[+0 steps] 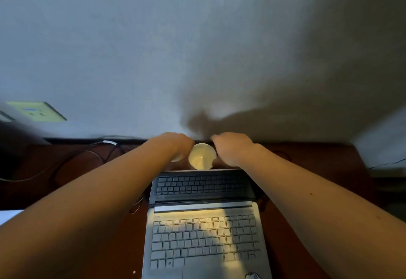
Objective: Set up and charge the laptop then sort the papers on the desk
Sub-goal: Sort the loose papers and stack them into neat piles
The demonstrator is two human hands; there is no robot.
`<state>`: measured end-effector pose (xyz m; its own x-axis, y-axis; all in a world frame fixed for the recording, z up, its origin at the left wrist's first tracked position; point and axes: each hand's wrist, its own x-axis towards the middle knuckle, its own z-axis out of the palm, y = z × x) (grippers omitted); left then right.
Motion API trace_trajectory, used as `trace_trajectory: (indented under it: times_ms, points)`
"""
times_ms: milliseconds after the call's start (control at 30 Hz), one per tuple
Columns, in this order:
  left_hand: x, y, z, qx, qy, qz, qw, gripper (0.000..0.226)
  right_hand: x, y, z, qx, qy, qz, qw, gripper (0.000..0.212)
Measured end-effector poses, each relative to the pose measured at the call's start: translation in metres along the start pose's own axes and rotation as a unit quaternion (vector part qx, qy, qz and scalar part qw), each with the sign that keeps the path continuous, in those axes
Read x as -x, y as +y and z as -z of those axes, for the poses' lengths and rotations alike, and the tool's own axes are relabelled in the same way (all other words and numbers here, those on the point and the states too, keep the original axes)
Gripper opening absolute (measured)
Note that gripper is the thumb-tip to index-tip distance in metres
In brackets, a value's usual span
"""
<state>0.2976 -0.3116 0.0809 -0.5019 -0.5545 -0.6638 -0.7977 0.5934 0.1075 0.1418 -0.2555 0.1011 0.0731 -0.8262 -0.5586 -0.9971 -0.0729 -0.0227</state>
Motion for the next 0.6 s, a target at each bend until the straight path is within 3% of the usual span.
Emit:
trace_trajectory:
  times_ms: [67,200,333,433,600]
  points:
    - [-0.014,-0.001,-0.001,-0.011,-0.036,-0.004,0.999,0.063,-0.016,0.004,-0.007,0.015,-0.043,-0.015,0.999,0.043]
    - [-0.032,0.004,-0.003,-0.091,0.003,-0.038,0.995,0.074,-0.037,0.005,-0.020,0.019,-0.141,-0.028,0.990,0.053]
    - [-0.048,0.005,-0.009,-0.118,0.013,-0.063,0.991,0.087,-0.046,0.007,-0.026,-0.030,-0.143,-0.021,0.989,0.065]
    - [-0.049,0.004,-0.013,-0.058,-0.001,-0.078,0.995,0.093,-0.048,0.010,-0.028,-0.040,-0.126,-0.008,0.991,0.067]
    - [-0.035,-0.007,-0.015,0.082,0.031,-0.084,0.993,0.078,-0.036,0.017,-0.022,-0.070,-0.078,0.023,0.994,0.059]
